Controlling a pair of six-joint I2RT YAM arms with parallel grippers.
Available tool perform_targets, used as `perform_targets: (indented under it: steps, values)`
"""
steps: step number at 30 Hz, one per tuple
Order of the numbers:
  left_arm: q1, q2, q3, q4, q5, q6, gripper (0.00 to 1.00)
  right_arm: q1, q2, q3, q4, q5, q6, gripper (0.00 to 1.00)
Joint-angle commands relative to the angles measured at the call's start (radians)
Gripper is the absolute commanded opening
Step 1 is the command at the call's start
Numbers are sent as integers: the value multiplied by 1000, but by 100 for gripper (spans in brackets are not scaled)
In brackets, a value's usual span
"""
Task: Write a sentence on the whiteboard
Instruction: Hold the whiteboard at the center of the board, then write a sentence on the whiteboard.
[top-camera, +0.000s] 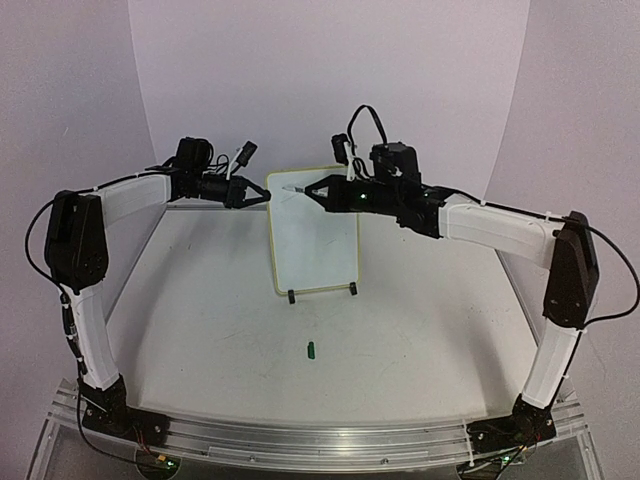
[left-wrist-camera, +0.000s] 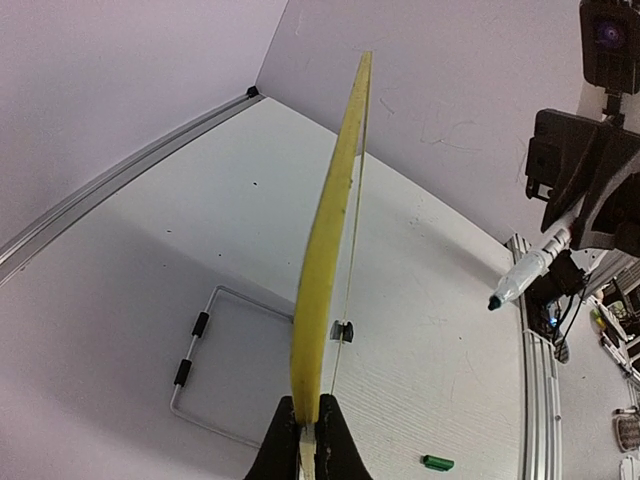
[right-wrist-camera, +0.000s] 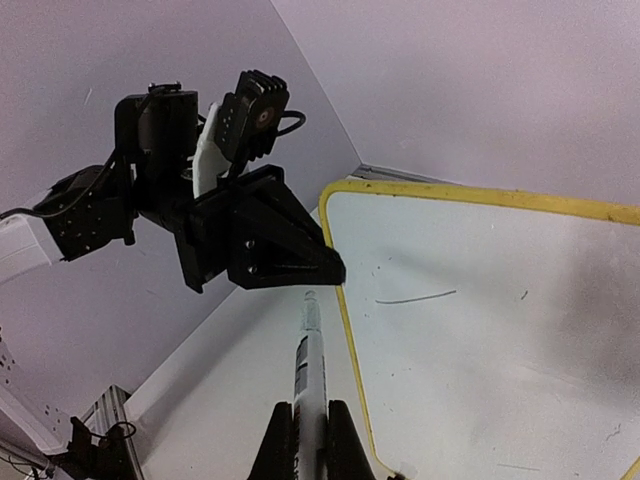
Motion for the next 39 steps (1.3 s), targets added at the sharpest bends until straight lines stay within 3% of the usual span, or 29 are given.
perform_targets:
  steps: [1,22,39]
  values:
    - [-16,-10,19,-65,-30,61,0,-2,48,89,31,-17,-14,0]
    - [-32,-11,25,-103,-52,98,0,-2,182,245,15,50,-9,0]
    - [-35,-7,44,-120,-55,107,0,-4,160,150,-21,86,-7,0]
